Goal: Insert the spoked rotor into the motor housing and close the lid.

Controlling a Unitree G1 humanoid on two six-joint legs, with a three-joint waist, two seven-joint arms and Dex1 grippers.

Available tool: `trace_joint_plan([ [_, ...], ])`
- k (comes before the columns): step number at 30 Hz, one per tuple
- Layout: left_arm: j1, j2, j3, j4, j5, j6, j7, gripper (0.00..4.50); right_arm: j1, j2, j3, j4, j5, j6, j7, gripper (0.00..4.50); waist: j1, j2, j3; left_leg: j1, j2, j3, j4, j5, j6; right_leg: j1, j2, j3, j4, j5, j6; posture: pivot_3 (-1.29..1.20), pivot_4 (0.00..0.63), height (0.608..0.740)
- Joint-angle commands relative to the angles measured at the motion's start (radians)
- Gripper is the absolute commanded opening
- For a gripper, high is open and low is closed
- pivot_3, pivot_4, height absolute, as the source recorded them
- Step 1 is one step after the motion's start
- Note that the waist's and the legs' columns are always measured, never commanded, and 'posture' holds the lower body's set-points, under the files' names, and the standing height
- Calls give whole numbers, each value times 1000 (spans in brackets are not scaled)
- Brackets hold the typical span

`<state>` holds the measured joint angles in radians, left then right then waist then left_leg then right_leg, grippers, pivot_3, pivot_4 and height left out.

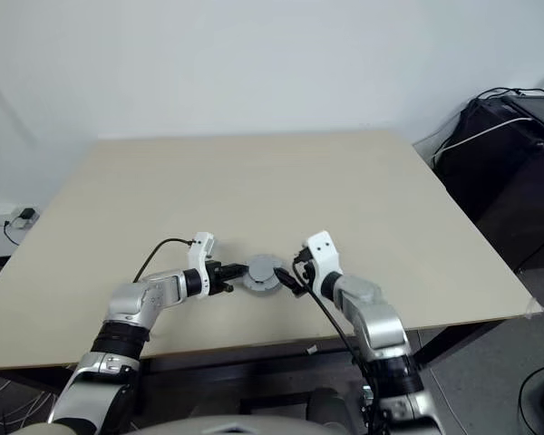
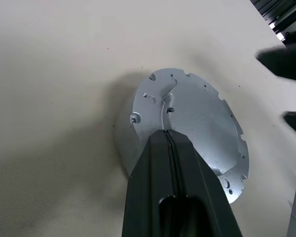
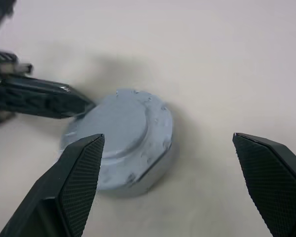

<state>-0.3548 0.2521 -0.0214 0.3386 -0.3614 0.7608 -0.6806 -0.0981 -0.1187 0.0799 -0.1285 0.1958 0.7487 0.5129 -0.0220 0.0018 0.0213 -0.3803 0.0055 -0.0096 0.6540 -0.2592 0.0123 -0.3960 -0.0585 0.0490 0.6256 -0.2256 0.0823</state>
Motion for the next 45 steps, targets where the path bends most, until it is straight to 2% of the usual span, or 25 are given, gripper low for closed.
trace_joint_plan([
  [1,8,-7,-36,8,16,17,-3,0,27,46,-49,-63,80,95,-51,4462,-1,0,0,0,0,0,0,0,0,0,0,0,0,0,0,0,0,740],
  [6,7,-7,-46,13,27,15,-8,0,23,178,-181,-18,205,222,-147,4462,-1,0,0,0,0,1,0,0,0,0,-2,0,0,0,1,0,0,740],
  [15,17,1,-40,-3,28,14,-5,0,-72,261,-309,122,362,254,-270,4462,-3,0,0,0,-1,1,-1,0,0,0,-2,0,-1,0,0,0,0,740],
  [29,46,1,-37,-30,22,20,10,0,-137,284,-264,187,583,261,-306,4462,-13,0,0,1,-1,1,-3,0,0,0,-2,1,-1,-1,0,0,0,740],
  [45,53,-3,-36,-42,25,20,12,0,-224,272,-198,359,510,207,-312,4462,-24,0,0,1,0,1,-4,0,0,0,-1,1,0,-2,0,0,0,740],
])
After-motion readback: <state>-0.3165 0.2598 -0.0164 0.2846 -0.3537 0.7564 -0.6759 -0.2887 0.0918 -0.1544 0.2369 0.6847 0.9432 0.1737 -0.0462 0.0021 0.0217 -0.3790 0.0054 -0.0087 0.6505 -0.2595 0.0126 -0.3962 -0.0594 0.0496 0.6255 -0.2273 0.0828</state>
